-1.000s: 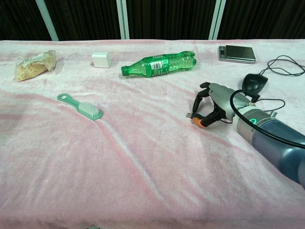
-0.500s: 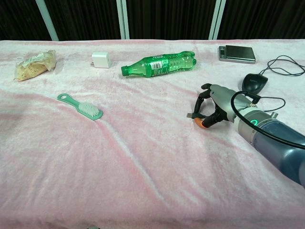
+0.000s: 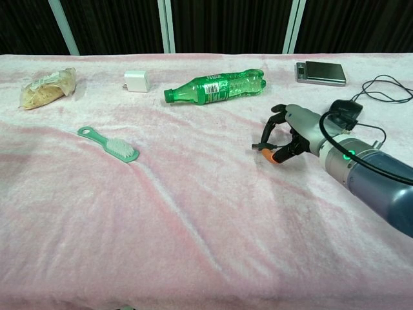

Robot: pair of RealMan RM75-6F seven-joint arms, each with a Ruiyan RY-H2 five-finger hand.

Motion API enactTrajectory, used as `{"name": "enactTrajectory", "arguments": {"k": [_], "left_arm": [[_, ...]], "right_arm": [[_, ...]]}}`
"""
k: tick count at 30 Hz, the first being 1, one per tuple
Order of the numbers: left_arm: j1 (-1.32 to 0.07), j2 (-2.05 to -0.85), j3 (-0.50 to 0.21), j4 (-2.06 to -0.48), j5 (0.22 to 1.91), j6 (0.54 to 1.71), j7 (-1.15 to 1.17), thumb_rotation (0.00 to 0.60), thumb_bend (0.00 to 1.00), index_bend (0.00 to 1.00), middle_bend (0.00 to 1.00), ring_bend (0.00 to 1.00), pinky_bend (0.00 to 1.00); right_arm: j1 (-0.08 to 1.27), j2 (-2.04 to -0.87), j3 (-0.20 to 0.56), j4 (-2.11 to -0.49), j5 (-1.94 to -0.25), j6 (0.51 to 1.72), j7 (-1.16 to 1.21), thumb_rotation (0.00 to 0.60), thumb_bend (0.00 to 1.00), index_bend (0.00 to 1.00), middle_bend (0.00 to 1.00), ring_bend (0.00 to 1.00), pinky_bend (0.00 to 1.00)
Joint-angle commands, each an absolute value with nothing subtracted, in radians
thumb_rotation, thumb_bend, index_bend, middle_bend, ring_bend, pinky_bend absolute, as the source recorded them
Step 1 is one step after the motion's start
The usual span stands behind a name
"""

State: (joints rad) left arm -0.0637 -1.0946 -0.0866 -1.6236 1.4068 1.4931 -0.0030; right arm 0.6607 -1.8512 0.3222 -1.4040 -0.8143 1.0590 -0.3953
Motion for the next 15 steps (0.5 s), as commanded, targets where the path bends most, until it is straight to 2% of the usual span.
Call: {"name": "enactTrajectory", "arguments": {"k": [1,15], "left_arm": [[-0.064,-1.094,-0.086,-1.624,1.406,1.492,-0.004,0.6,0.34,0.16,0.06,0.0,0.0],[-0.063,-1.094,-0.084,-1.627,1.406,1.492,0.001,0.6,0.34,0.16,0.06,0.0,0.0]], "right_arm": [[0.656,-1.804,0.341,-1.471,-0.834,1.056,-0.37,0.6,0.4,0.58,0.03,0.02,0.16],[0.579,-1.569,0.355,-1.849,-1.066,1.143,-0.242,0.6,0.4,0.58,0.03,0.02,0.16]]}}
